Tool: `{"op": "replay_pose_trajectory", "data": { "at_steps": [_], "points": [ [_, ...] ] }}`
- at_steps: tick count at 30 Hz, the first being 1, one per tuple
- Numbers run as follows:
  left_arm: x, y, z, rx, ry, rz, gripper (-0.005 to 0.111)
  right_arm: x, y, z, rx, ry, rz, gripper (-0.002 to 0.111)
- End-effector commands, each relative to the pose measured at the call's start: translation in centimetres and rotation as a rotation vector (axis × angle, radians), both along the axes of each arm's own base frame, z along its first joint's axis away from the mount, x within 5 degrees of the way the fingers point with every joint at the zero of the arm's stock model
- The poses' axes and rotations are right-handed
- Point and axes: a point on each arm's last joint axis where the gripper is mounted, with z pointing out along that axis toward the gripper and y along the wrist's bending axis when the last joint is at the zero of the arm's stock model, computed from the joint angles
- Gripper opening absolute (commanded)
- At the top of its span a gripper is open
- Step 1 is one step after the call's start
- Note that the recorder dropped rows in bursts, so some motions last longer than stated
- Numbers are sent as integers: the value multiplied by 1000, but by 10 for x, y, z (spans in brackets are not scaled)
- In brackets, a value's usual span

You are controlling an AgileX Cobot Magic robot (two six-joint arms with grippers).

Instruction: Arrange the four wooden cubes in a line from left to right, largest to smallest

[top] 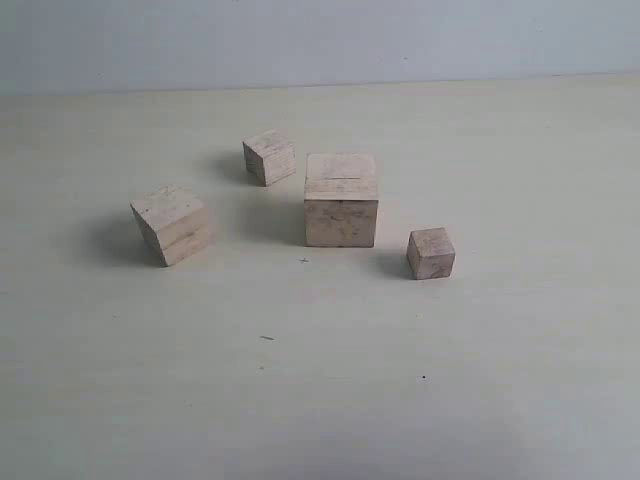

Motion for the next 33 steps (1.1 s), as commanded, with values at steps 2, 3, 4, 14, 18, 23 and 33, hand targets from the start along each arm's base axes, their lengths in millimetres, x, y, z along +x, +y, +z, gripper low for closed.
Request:
{"op": "replay_pose_trajectory", "data": {
  "at_steps": [2, 3, 4, 14, 18, 23, 33],
  "points": [
    [0, 0, 0, -5, -10, -5, 0, 0, 0, -1, -5, -9, -5, 0],
    [0, 0, 0, -5, -10, -5, 0, 0, 0, -1, -5, -9, -5, 0],
    [0, 0, 0, -5, -10, -5, 0, 0, 0, -1, -5, -9, -5, 0],
    [0, 0, 0, -5, -10, -5, 0, 0, 0, -1, -5, -9, -5, 0],
    [0, 0, 0, -5, -10, -5, 0, 1, 0, 4, -1, -61, -7, 0],
    [0, 0, 0, -5, -10, -5, 0, 3, -1, 22, 40, -254, -14, 0],
    [0, 0, 0, -5, -10, -5, 0, -5, -4, 62, 176, -628, -37, 0]
  ]
}}
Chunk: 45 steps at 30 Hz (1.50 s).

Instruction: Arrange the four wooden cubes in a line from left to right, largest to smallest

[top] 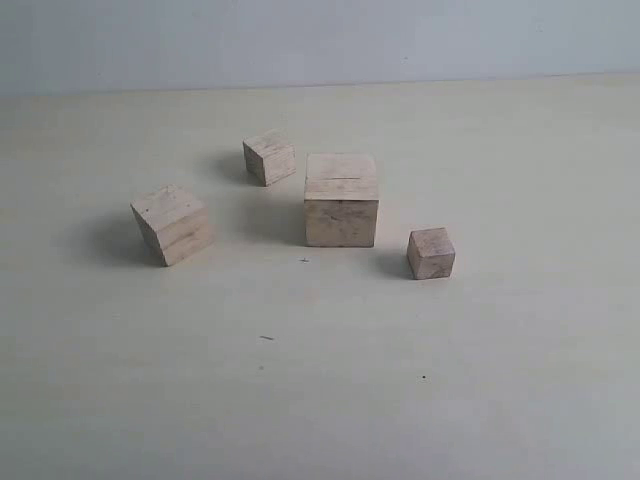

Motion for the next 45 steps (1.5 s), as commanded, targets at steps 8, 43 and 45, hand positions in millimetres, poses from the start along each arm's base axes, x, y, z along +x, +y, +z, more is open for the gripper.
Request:
{"op": "replay_pose_trajectory", "data": {
  "at_steps": [8, 43, 45],
  "points": [
    [0, 0, 0, -5, -10, -5, 0, 10, 9, 157, 285, 128, 121, 0],
    [0, 0, 0, -5, -10, -5, 0, 197, 92, 97, 168, 998, 508, 0],
    [0, 0, 0, -5, -10, -5, 0, 200, 109, 86, 109, 1017, 535, 0]
  ]
}}
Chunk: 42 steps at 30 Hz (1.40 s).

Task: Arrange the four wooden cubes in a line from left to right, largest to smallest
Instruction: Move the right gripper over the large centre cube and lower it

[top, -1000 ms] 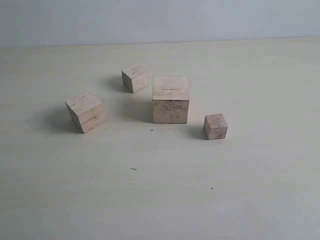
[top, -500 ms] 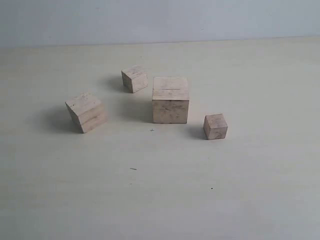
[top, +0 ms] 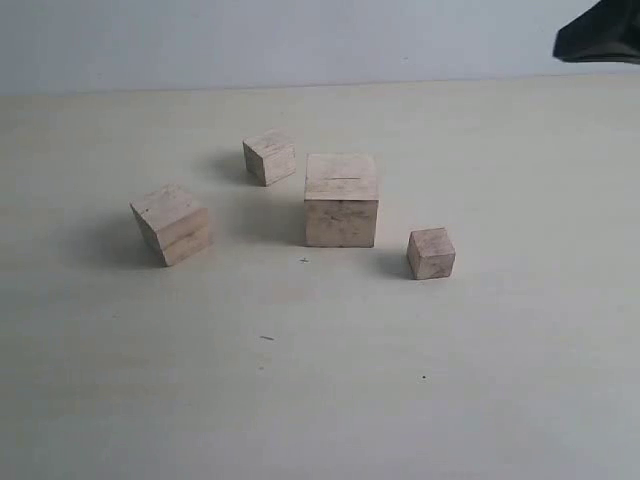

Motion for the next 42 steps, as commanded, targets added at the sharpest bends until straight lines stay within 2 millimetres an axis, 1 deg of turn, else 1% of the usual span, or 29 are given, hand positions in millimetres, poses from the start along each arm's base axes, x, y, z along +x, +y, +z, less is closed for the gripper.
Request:
{"op": "replay_pose_trajectory", "data": {
  "at_steps": [1, 2, 6, 8, 10, 11, 15, 16, 19, 20, 21, 22, 23, 24, 26, 27, 28, 29, 31, 33, 36, 38, 42],
  "points": [
    [0, 0, 0, -5, -10, -5, 0, 7, 29, -17, -78, -15, 90, 0],
    [0, 0, 0, -5, -10, -5, 0, 7, 40, -24, -102, 1, 122, 0],
    [0, 0, 0, -5, -10, -5, 0, 1, 69, -45, -185, 49, 201, 0],
    [0, 0, 0, -5, -10, -5, 0, -3, 83, -54, -230, 61, 230, 0],
    [0, 0, 0, -5, -10, -5, 0, -4, 94, -60, -267, 59, 251, 0],
    [0, 0, 0, -5, -10, -5, 0, -3, 100, -61, -291, 57, 266, 0],
    [0, 0, 0, -5, -10, -5, 0, 5, 122, -55, -344, 44, 276, 0],
    [0, 0, 0, -5, -10, -5, 0, 12, 131, -51, -383, 87, 252, 0],
    [0, 0, 0, -5, -10, -5, 0, 25, 147, -48, -496, 174, 231, 1],
    [0, 0, 0, -5, -10, -5, 0, 30, 157, -45, -506, 212, 222, 4],
    [0, 0, 0, -5, -10, -5, 0, 31, 162, -44, -510, 241, 210, 7],
    [0, 0, 0, -5, -10, -5, 0, 34, 169, -43, -510, 283, 180, 17],
    [0, 0, 0, -5, -10, -5, 0, 37, 172, -42, -506, 295, 166, 24],
    [0, 0, 0, -5, -10, -5, 0, 41, 176, -42, -502, 294, 162, 38],
    [0, 0, 0, -5, -10, -5, 0, 46, 180, -45, -498, 285, 161, 59],
    [0, 0, 0, -5, -10, -5, 0, 49, 182, -49, -505, 274, 161, 80],
    [0, 0, 0, -5, -10, -5, 0, 51, 183, -52, -507, 274, 162, 91],
    [0, 0, 0, -5, -10, -5, 0, 55, 187, -58, -496, 262, 160, 105],
    [0, 0, 0, -5, -10, -5, 0, 60, 193, -70, -458, 280, 109, 105],
    [0, 0, 0, -5, -10, -5, 0, 66, 198, -80, -437, 271, 100, 105],
    [0, 0, 0, -5, -10, -5, 0, 71, 203, -86, -414, 243, 99, 105],
    [0, 0, 0, -5, -10, -5, 0, 78, 209, -91, -415, 243, 98, 105],
    [0, 0, 0, -5, -10, -5, 0, 95, 219, -98, -483, 263, 92, 105]
  ]
}}
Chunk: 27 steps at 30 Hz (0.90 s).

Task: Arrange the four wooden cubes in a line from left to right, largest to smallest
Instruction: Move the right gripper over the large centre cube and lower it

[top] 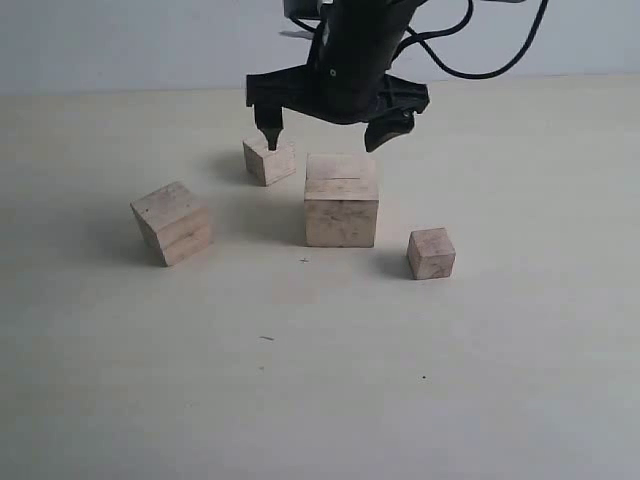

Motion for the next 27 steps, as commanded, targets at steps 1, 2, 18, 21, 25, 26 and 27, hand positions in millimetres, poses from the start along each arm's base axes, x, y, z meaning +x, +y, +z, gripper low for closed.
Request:
{"op": "replay_pose_trajectory", "data": {
  "at_steps": [1, 2, 18, 21, 25, 26, 27],
  "points": [
    [0, 0, 0, -5, -10, -5, 0, 13, 6, -3, -53, -1, -13, 105],
    [0, 0, 0, -5, -10, -5, 0, 15, 7, -5, -61, 3, -19, 105],
    [0, 0, 0, -5, -10, -5, 0, 26, 8, -46, -201, 77, -108, 105],
    [0, 0, 0, -5, -10, -5, 0, 27, 9, -56, -215, 92, -109, 105],
    [0, 0, 0, -5, -10, -5, 0, 29, 10, -61, -211, 90, -122, 105],
    [0, 0, 0, -5, -10, -5, 0, 29, 10, -61, -208, 89, -126, 104],
    [0, 0, 0, -5, -10, -5, 0, 29, 11, -61, -205, 89, -126, 101]
  ]
}}
